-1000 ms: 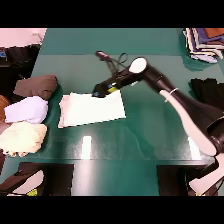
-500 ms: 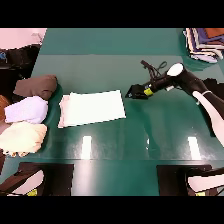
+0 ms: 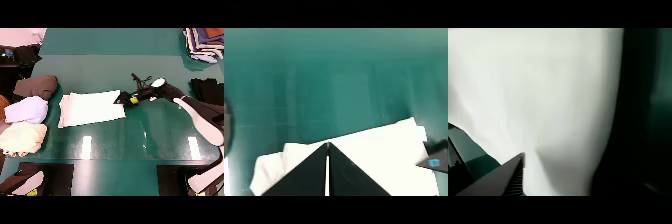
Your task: Fold the shirts.
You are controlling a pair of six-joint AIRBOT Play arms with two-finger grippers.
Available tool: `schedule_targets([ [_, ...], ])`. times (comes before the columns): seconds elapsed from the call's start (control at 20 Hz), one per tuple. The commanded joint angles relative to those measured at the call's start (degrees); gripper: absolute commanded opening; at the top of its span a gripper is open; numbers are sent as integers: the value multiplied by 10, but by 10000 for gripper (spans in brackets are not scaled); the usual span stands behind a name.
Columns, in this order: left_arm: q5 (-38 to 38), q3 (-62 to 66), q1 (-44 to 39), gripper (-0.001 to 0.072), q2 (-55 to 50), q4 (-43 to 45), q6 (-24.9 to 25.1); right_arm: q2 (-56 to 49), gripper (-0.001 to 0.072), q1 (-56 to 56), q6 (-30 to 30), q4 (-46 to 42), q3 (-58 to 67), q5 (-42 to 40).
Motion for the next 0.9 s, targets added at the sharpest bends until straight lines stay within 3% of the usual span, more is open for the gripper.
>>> schedule_targets([
  [0.0,6,0,-46,24,-3,-8,1,-45,268,33,-14,21,69,-3],
  [0.05,8,0,-60,24,-4,-9,1,-51,182,37,-15,16,87,-3],
  [0.2,8,0,-98,24,-13,-9,-2,-50,13,30,-17,-27,125,1],
  [0.4,20,0,-131,24,-18,-6,-14,13,12,-54,-17,-73,137,9],
  [0.85,99,0,-203,24,-18,-7,-14,181,12,-444,5,-145,138,16],
])
